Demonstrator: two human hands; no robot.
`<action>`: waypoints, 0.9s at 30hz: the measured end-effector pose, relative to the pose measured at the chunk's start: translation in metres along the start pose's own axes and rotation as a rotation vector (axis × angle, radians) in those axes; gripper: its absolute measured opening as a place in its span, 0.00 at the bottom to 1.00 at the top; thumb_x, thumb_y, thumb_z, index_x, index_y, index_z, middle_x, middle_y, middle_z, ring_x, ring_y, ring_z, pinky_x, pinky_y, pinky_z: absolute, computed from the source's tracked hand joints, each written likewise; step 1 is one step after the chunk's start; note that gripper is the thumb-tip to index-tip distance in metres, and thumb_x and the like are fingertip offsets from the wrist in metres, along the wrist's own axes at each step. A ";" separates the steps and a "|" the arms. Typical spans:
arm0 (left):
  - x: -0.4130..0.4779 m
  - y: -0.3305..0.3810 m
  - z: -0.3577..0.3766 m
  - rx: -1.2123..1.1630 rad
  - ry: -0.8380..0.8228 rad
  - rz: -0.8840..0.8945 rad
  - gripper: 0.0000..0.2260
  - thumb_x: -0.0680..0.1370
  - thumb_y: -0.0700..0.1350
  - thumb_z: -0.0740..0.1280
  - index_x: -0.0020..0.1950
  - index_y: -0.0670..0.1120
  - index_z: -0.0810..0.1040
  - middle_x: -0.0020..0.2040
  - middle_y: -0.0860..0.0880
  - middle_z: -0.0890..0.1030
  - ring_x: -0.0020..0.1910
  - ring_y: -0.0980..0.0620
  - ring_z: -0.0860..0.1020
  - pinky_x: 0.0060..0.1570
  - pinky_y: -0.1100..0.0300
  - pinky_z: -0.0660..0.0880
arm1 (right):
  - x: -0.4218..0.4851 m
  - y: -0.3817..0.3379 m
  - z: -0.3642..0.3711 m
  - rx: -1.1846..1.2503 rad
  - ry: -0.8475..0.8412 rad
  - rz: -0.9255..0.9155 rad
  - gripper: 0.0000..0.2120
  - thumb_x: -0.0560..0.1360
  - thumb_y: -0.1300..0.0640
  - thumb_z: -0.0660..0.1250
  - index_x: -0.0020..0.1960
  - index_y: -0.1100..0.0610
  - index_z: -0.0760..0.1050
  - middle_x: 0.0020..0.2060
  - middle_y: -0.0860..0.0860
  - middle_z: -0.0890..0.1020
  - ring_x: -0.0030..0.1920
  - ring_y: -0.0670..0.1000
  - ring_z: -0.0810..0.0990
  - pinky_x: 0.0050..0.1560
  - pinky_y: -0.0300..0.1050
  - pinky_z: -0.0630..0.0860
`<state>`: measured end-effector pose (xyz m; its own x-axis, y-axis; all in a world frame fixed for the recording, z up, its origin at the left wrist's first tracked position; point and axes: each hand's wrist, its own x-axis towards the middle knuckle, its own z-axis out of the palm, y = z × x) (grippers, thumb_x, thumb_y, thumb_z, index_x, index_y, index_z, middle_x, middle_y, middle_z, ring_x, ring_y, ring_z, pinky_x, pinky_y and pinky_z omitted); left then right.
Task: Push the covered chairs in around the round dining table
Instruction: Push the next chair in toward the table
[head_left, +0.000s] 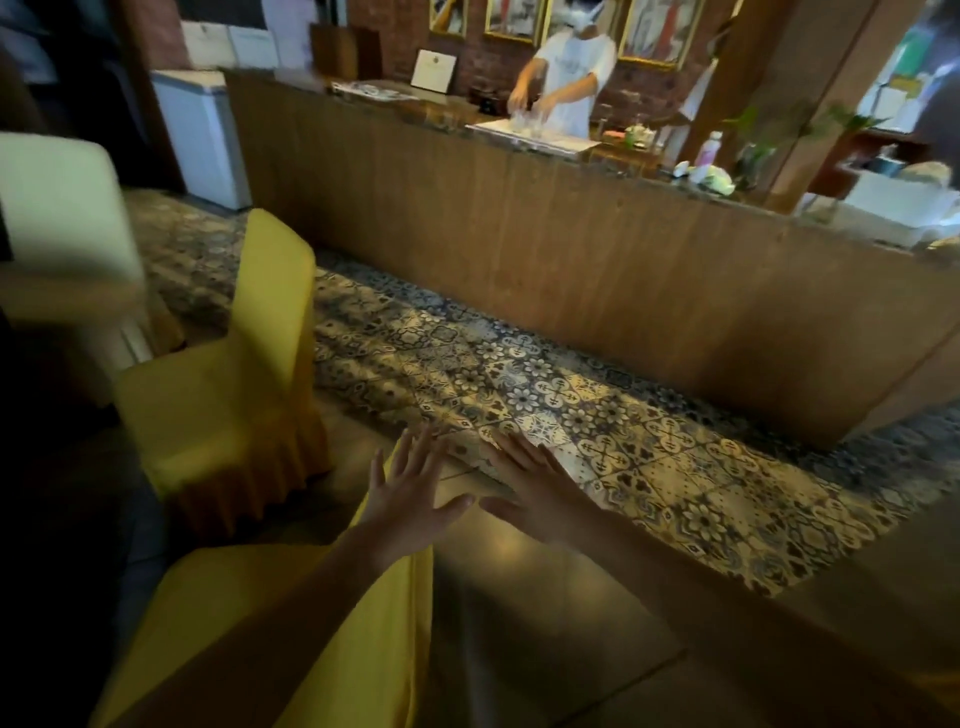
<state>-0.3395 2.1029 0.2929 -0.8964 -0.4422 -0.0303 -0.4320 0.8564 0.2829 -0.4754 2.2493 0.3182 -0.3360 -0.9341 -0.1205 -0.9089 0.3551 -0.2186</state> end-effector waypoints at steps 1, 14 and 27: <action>0.001 -0.006 -0.002 -0.003 -0.006 -0.024 0.47 0.63 0.74 0.36 0.77 0.52 0.41 0.78 0.50 0.36 0.75 0.48 0.35 0.72 0.42 0.37 | 0.012 0.001 0.000 0.001 -0.013 -0.031 0.44 0.68 0.27 0.39 0.78 0.49 0.42 0.77 0.47 0.40 0.74 0.45 0.34 0.75 0.52 0.41; 0.000 -0.039 -0.001 -0.078 0.022 -0.630 0.39 0.74 0.71 0.50 0.77 0.52 0.42 0.78 0.51 0.40 0.76 0.49 0.38 0.72 0.42 0.39 | 0.160 -0.003 -0.011 -0.077 -0.323 -0.507 0.35 0.78 0.36 0.52 0.78 0.48 0.43 0.78 0.46 0.41 0.77 0.48 0.38 0.74 0.52 0.42; -0.071 0.009 0.057 -0.300 0.031 -1.157 0.41 0.67 0.74 0.44 0.77 0.57 0.42 0.78 0.53 0.41 0.77 0.51 0.41 0.73 0.46 0.43 | 0.207 -0.032 0.036 -0.282 -0.543 -1.021 0.52 0.60 0.20 0.41 0.78 0.46 0.48 0.78 0.48 0.46 0.77 0.50 0.40 0.73 0.59 0.40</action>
<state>-0.2855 2.1567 0.2427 0.0132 -0.9196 -0.3925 -0.9371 -0.1483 0.3159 -0.5068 2.0461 0.2653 0.6614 -0.6191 -0.4233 -0.7407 -0.6279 -0.2391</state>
